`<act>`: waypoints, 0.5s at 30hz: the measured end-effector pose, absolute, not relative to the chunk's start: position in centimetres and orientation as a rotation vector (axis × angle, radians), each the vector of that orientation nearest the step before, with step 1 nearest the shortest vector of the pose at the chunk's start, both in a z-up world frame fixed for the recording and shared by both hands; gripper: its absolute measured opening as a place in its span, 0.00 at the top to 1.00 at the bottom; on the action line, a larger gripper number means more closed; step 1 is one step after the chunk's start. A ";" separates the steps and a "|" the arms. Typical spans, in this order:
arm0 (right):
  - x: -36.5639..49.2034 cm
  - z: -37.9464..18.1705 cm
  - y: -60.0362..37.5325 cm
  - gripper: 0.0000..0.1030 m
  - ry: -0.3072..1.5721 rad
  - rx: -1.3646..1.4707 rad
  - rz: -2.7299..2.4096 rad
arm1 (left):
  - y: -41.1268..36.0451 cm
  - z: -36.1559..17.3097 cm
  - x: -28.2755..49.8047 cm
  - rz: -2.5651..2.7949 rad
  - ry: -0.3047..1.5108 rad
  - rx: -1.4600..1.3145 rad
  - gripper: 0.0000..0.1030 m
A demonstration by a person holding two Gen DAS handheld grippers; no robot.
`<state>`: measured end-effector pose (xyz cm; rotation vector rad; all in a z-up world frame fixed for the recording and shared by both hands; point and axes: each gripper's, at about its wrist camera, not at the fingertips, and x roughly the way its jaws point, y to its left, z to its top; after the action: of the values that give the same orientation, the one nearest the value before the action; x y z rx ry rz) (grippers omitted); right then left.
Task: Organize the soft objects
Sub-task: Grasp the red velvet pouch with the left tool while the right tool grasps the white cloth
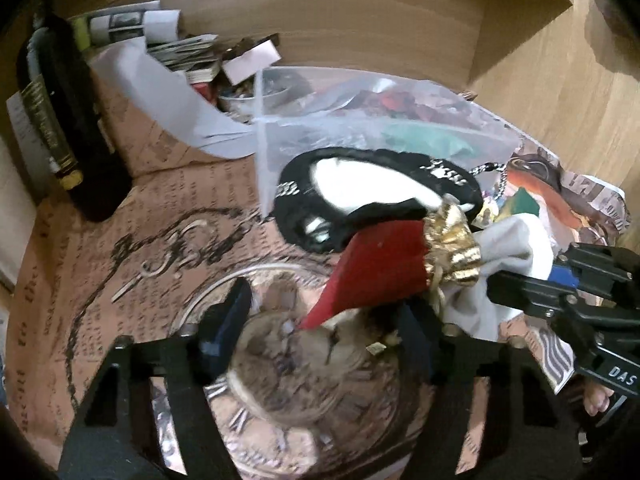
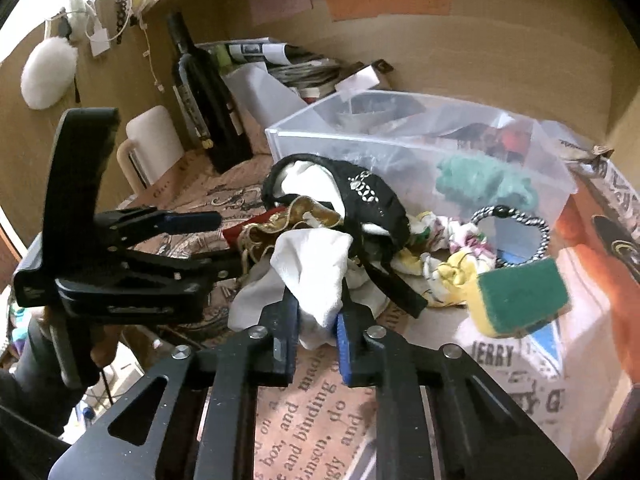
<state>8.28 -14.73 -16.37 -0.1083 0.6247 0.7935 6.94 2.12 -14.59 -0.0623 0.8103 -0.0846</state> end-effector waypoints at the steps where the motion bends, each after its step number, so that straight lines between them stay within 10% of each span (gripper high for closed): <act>1: 8.2 -16.1 -15.1 0.87 0.614 -0.100 0.789 | 1.9 -14.5 7.2 -0.092 0.811 -0.062 0.50; 6: 8.3 -14.9 -16.8 0.87 0.571 -0.070 0.755 | 1.8 -14.5 7.9 -0.104 0.828 -0.086 0.87; 15: 9.0 -12.5 -19.2 0.87 0.501 -0.015 0.684 | 2.9 -11.6 5.8 -0.094 0.746 -0.110 0.90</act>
<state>8.97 -19.21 -12.54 -0.0154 0.5007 0.6839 5.83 2.87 -11.59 -0.1097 0.7462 -0.0936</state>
